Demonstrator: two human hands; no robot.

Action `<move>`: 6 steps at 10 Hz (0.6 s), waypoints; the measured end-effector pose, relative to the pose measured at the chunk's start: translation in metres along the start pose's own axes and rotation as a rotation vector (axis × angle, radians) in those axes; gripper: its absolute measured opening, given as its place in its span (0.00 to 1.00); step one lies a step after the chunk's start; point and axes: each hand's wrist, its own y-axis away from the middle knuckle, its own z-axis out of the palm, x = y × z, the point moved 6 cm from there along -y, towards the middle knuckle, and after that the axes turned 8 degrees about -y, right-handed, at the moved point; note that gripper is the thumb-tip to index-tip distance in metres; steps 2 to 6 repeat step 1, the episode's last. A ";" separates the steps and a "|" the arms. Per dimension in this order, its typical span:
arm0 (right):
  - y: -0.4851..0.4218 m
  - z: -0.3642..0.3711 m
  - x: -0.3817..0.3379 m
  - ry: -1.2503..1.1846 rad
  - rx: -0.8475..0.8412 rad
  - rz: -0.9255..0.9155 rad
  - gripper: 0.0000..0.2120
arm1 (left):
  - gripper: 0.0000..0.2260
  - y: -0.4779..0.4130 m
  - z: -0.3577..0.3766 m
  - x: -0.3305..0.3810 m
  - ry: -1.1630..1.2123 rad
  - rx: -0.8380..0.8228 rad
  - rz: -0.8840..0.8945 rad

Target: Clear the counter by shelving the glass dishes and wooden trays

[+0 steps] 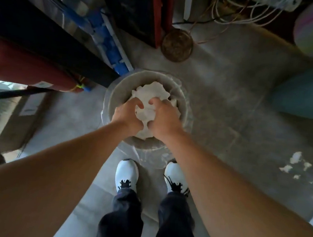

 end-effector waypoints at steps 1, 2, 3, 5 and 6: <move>0.000 -0.007 0.007 -0.004 0.009 0.021 0.29 | 0.22 0.001 -0.003 0.003 -0.005 0.032 0.024; 0.000 -0.007 0.007 -0.004 0.009 0.021 0.29 | 0.22 0.001 -0.003 0.003 -0.005 0.032 0.024; 0.000 -0.007 0.007 -0.004 0.009 0.021 0.29 | 0.22 0.001 -0.003 0.003 -0.005 0.032 0.024; 0.000 -0.007 0.007 -0.004 0.009 0.021 0.29 | 0.22 0.001 -0.003 0.003 -0.005 0.032 0.024; 0.000 -0.007 0.007 -0.004 0.009 0.021 0.29 | 0.22 0.001 -0.003 0.003 -0.005 0.032 0.024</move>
